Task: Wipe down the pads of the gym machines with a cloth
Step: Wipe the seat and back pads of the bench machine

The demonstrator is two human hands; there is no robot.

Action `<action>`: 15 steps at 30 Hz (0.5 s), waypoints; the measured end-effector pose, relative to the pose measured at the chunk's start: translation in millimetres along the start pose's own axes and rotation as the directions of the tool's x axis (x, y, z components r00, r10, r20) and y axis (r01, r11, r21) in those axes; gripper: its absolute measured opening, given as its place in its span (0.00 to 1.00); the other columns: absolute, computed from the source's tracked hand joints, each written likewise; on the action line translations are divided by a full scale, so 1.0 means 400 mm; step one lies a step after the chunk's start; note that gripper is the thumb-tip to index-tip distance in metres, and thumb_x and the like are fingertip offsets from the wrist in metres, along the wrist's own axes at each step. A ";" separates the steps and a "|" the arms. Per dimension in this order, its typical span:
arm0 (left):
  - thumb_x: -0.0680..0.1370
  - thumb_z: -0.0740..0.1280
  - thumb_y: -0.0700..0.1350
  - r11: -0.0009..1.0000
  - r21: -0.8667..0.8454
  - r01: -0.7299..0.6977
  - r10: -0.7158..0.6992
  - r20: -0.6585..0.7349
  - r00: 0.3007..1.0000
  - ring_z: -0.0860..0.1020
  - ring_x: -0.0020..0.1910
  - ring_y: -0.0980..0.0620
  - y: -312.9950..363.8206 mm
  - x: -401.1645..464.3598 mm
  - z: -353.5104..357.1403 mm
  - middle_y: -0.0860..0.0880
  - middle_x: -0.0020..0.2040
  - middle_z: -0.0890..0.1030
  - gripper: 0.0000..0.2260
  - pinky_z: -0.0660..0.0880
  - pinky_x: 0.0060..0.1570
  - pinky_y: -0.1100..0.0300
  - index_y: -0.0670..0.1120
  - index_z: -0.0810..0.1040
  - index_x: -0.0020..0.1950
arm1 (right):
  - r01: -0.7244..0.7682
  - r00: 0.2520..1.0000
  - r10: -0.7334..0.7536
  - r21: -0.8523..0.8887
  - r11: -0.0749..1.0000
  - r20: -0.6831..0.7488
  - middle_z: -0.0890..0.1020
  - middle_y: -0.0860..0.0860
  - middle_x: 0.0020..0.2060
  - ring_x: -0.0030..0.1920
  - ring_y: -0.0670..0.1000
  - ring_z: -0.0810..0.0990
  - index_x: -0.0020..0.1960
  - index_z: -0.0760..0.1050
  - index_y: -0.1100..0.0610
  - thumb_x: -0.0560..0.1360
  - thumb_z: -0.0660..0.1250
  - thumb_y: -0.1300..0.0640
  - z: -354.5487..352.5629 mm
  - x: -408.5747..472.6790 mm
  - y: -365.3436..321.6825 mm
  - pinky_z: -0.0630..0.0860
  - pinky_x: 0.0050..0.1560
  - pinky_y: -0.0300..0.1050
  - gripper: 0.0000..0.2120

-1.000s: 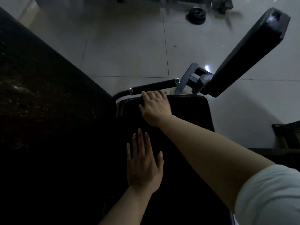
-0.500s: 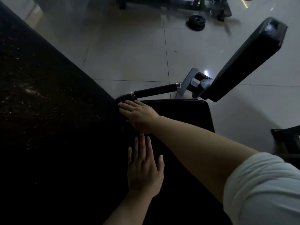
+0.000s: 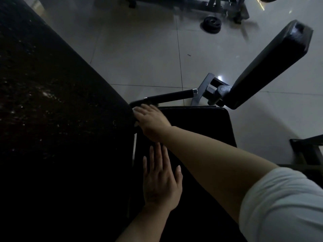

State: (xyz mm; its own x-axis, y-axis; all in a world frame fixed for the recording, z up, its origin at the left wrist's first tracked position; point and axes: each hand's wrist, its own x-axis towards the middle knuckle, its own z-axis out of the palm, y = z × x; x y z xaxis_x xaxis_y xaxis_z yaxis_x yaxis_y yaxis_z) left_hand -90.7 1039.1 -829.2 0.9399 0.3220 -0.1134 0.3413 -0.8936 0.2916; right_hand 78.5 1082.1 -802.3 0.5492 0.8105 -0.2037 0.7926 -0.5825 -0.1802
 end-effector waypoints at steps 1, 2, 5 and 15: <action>0.72 0.55 0.55 0.999 0.031 -0.023 0.022 0.037 0.999 0.62 0.73 0.41 -0.006 -0.003 0.011 0.39 0.72 0.67 0.30 0.52 0.71 0.46 0.38 0.73 0.67 | 0.079 0.996 -0.078 -0.044 0.996 0.036 0.61 0.50 0.75 0.76 0.51 0.53 0.75 0.59 0.54 0.80 0.53 0.54 0.005 0.001 -0.025 0.46 0.74 0.47 0.23; 0.71 0.58 0.56 0.997 0.070 -0.045 0.039 0.078 0.996 0.61 0.73 0.40 -0.012 -0.008 0.020 0.39 0.71 0.69 0.29 0.51 0.71 0.44 0.40 0.76 0.65 | 0.163 0.985 -0.157 -0.080 0.983 0.074 0.63 0.49 0.74 0.75 0.50 0.54 0.74 0.62 0.53 0.80 0.54 0.53 0.011 -0.001 -0.049 0.47 0.74 0.47 0.22; 0.71 0.61 0.58 0.992 0.116 -0.054 0.043 0.096 0.994 0.59 0.74 0.40 -0.022 -0.010 0.022 0.39 0.71 0.68 0.29 0.47 0.73 0.45 0.41 0.75 0.66 | 0.269 0.961 -0.257 -0.136 0.954 0.100 0.64 0.47 0.73 0.75 0.47 0.54 0.73 0.63 0.51 0.80 0.54 0.52 0.014 -0.008 -0.068 0.47 0.75 0.46 0.21; 0.78 0.49 0.56 0.999 -0.030 -0.010 0.008 -0.048 0.999 0.59 0.74 0.46 -0.001 -0.002 -0.012 0.43 0.76 0.59 0.29 0.50 0.71 0.50 0.40 0.62 0.74 | 0.106 0.992 -0.100 -0.075 0.992 0.077 0.48 0.47 0.77 0.77 0.48 0.45 0.77 0.48 0.51 0.80 0.53 0.59 -0.042 -0.079 0.085 0.44 0.74 0.44 0.28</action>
State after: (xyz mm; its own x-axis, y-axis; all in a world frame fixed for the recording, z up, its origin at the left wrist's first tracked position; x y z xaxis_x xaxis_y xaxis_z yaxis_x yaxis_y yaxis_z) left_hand -91.5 1040.6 -824.5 0.9420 0.3292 -0.0651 0.3322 -0.8868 0.3214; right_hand 92.7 1037.8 -786.0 0.4450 0.8576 -0.2577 0.8641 -0.4868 -0.1280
